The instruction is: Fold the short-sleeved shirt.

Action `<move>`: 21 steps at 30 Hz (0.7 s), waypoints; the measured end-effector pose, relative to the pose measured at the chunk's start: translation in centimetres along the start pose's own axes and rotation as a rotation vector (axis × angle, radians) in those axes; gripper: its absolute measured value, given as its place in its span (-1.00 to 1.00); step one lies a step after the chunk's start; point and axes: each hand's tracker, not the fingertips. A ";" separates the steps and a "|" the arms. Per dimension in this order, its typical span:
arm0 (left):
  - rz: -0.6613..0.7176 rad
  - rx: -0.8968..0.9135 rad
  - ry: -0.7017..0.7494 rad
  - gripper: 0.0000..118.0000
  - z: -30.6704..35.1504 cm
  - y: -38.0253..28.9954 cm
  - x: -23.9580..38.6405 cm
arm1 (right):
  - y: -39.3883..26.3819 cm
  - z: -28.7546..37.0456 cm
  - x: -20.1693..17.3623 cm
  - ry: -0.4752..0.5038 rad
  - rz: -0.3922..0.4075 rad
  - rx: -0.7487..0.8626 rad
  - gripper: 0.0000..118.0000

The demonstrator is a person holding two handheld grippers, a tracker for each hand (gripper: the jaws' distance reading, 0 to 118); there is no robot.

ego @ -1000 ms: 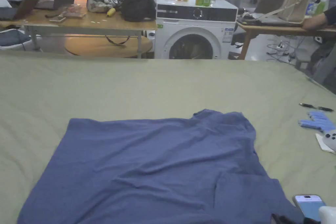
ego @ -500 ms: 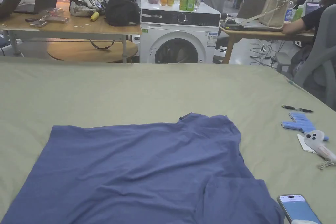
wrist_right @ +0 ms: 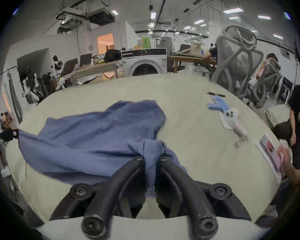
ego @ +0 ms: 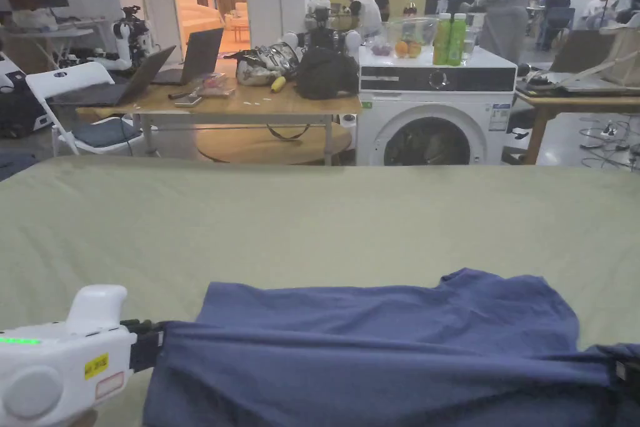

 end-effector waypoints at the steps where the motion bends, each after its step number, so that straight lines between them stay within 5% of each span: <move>1: 0.024 -0.015 0.016 -1.00 -1.7 0.5 -0.1 | 0.5 -1.5 -0.1 0.004 -0.014 -0.008 -0.86; 3: 0.007 -0.056 0.088 -1.00 -4.0 1.1 0.4 | 1.1 -3.7 -0.7 0.007 -0.018 -0.024 -0.34; 4: -0.001 -0.073 0.110 -0.87 -5.1 1.3 0.8 | 1.1 -4.7 -1.2 0.004 -0.005 -0.028 0.02; 5: 0.004 -0.074 0.109 -0.50 -5.6 1.3 1.0 | 1.0 -5.3 -1.6 -0.042 0.033 -0.035 0.20; 7: 0.016 -0.076 0.091 0.09 -5.7 1.1 1.1 | 0.4 -6.7 -1.7 -0.093 0.077 -0.053 0.19; 9: 0.044 -0.038 0.034 0.14 -4.7 0.8 1.4 | 0.2 -6.1 -1.9 -0.073 0.073 -0.035 0.19; 13: 0.025 0.061 -0.024 0.11 -1.3 0.9 3.1 | -0.1 -3.4 -3.0 0.004 0.069 0.056 0.10; 14: 0.010 0.091 -0.029 -0.10 -0.6 1.0 3.7 | -0.1 -2.8 -3.5 0.030 0.066 0.069 -0.23; 16: 0.001 0.132 -0.093 -0.91 0.7 1.4 4.4 | -0.3 -1.9 -4.3 0.100 0.073 0.076 -0.94; 21: -0.030 0.151 -0.109 -1.00 2.8 1.9 6.5 | -0.8 -0.7 -6.8 0.122 0.156 0.103 -1.00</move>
